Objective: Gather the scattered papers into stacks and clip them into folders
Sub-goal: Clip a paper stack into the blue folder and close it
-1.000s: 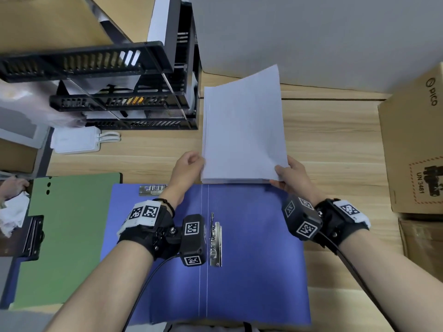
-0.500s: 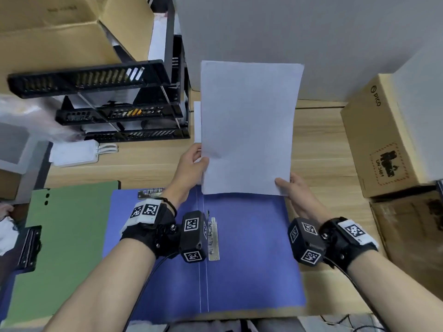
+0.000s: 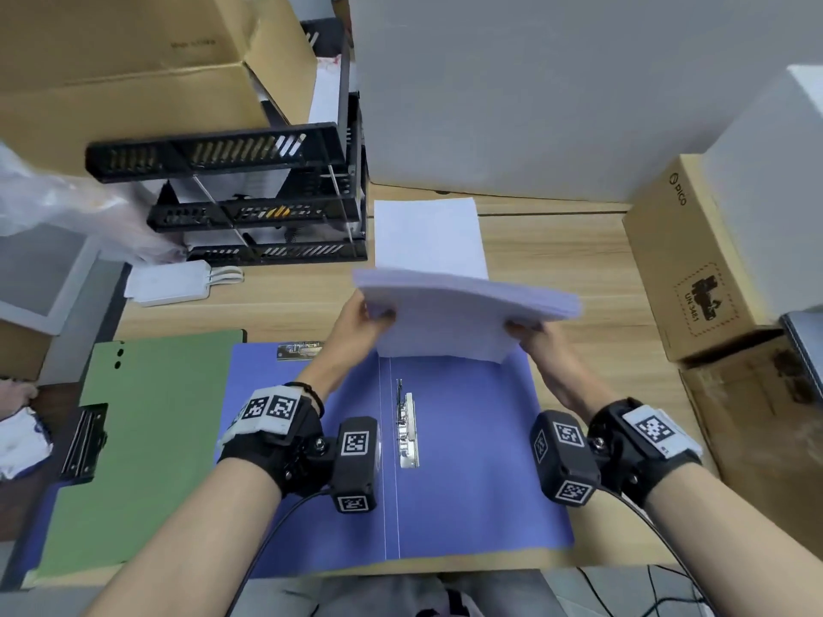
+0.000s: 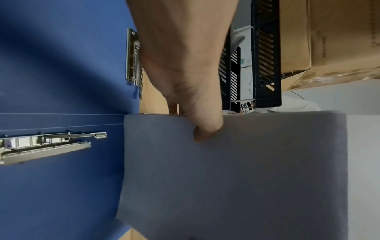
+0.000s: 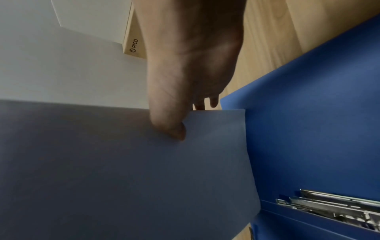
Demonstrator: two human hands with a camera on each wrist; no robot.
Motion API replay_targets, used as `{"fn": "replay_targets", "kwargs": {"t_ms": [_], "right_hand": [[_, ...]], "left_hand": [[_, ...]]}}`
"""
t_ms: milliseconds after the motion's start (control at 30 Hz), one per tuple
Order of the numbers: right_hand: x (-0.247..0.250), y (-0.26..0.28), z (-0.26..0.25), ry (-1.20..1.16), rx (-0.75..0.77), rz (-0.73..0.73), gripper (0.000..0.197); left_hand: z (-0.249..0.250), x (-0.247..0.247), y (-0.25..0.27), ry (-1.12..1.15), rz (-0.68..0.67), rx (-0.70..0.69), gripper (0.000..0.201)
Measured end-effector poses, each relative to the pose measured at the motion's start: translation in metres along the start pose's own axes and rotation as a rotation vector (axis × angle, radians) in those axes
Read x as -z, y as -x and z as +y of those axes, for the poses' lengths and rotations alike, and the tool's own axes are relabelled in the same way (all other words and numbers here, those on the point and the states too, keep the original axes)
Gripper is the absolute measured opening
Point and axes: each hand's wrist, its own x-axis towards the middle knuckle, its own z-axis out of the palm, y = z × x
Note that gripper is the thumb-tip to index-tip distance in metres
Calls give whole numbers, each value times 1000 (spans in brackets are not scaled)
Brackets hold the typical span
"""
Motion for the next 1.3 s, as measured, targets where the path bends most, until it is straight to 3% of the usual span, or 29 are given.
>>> {"fn": "replay_targets", "kwargs": {"t_ms": [133, 200, 367, 567, 800, 1000, 1133, 1300], "right_hand": [[-3, 9, -12, 42, 51, -55, 20], [-1, 5, -16, 60, 70, -16, 16], [7, 6, -20, 5, 38, 69, 25], [19, 11, -15, 26, 28, 115, 18], [31, 35, 22, 105, -102, 77, 27], [36, 68, 65, 120, -292, 131, 27], [35, 73, 78, 125, -328, 136, 33], [44, 54, 105, 156, -382, 63, 18]], "left_hand": [[7, -3, 7, 58, 5, 4, 23], [15, -3, 8, 0, 13, -11, 25], [22, -4, 10, 46, 27, 23, 26], [19, -13, 0, 83, -82, -4, 35], [-16, -15, 6, -146, -253, 283, 17], [-72, -2, 24, -174, -148, 452, 31], [-91, 1, 32, -160, -115, 521, 32], [-110, -9, 32, -166, -86, 580, 36]]}}
